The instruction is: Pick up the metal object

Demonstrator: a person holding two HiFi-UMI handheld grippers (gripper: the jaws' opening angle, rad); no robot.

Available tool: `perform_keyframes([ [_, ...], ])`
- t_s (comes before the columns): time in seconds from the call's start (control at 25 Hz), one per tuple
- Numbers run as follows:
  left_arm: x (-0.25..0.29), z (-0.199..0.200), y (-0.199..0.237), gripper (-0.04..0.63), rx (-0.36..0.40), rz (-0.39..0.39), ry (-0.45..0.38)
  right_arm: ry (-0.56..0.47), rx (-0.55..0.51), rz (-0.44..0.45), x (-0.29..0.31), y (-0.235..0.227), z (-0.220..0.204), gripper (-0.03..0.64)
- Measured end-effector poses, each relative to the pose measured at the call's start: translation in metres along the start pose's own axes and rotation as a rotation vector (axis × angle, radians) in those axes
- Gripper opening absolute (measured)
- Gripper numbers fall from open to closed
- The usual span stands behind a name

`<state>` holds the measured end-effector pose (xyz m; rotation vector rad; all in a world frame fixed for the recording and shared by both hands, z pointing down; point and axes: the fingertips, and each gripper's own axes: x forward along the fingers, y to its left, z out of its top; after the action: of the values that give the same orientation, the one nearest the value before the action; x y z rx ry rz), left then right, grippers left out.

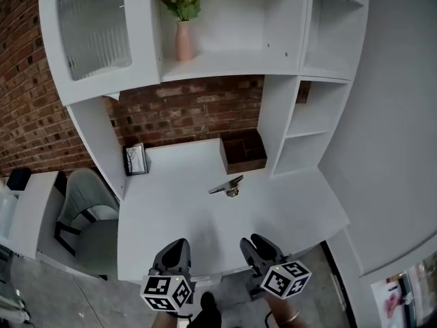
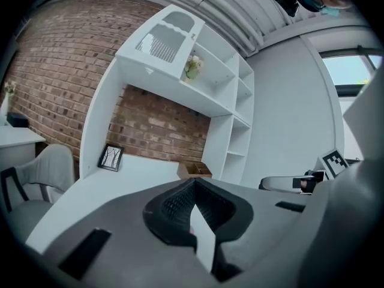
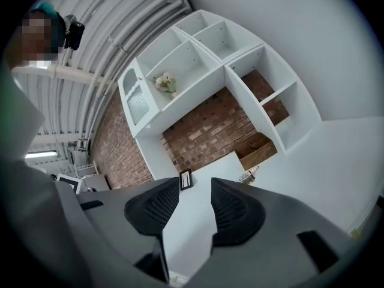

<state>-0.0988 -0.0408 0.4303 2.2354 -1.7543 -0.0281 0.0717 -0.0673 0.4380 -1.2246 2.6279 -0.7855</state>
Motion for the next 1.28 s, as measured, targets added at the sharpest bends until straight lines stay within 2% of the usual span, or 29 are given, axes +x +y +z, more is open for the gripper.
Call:
perform_keyframes([
  [0.32, 0.057, 0.009, 0.047, 0.009, -0.002, -0.043, 0.040, -0.009, 0.169, -0.042, 0.066, -0.026, -0.001, 0.193],
  [0.64, 0.093, 0.003, 0.067, 0.009, 0.009, -0.096, 0.089, -0.005, 0.330, -0.102, 0.105, -0.054, -0.012, 0.227],
  [1.0, 0.134, 0.001, 0.067, 0.009, 0.061, -0.137, 0.126, 0.008, 0.431, -0.142, 0.150, -0.088, -0.012, 0.242],
  [1.28, 0.165, 0.004, 0.080, 0.009, 0.059, -0.120, 0.132, 0.017, 0.479, -0.166, 0.190, -0.123, -0.011, 0.242],
])
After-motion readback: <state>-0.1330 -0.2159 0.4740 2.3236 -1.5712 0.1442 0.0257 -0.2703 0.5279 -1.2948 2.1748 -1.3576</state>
